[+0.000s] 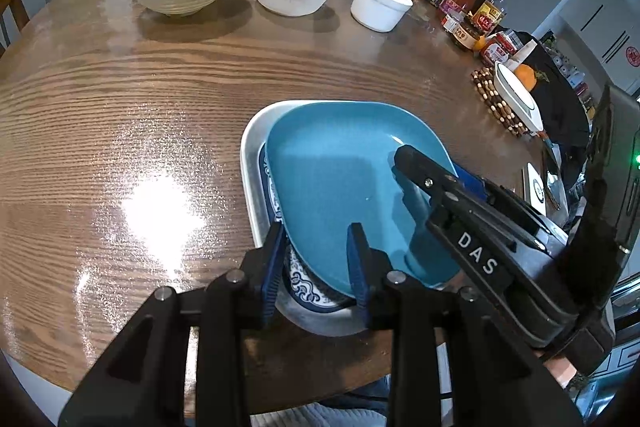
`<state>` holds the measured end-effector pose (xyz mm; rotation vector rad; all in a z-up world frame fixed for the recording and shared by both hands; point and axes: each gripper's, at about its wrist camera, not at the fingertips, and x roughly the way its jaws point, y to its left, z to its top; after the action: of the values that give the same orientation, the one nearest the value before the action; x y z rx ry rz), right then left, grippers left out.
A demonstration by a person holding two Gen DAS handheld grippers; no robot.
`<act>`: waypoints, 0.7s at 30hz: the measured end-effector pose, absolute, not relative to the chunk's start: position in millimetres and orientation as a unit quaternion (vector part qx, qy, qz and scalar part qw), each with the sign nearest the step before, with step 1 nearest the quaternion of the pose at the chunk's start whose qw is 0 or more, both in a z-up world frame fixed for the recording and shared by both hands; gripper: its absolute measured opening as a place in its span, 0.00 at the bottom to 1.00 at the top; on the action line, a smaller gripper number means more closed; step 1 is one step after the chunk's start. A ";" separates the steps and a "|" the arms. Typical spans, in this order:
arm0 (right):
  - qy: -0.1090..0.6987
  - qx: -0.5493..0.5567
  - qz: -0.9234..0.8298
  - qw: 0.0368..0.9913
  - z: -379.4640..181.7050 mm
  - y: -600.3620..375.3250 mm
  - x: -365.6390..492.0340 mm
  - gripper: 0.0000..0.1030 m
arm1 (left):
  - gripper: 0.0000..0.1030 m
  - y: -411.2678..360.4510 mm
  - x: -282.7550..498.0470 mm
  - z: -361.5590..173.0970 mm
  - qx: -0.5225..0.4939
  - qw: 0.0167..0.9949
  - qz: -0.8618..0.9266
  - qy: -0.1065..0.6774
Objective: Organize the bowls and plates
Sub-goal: 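Lower the teal plate with both grippers onto the patterned plate stack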
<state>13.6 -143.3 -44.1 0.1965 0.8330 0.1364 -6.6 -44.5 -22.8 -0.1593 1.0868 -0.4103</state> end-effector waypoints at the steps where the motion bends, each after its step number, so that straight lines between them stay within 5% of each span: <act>1: 0.404 0.094 0.065 0.908 -44.3 -143.0 13.9 0.32 | 0.27 -44.9 -6.8 -22.9 -0.075 0.833 -0.194 0.513; 21: 0.406 0.089 0.062 0.907 -47.5 -140.4 13.9 0.32 | 0.31 -47.3 -6.3 -23.8 -0.076 0.833 -0.195 0.513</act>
<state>13.9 -140.4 -47.5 0.1837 0.8389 0.1276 -6.3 -47.3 -23.8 -0.1603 1.0864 -0.4135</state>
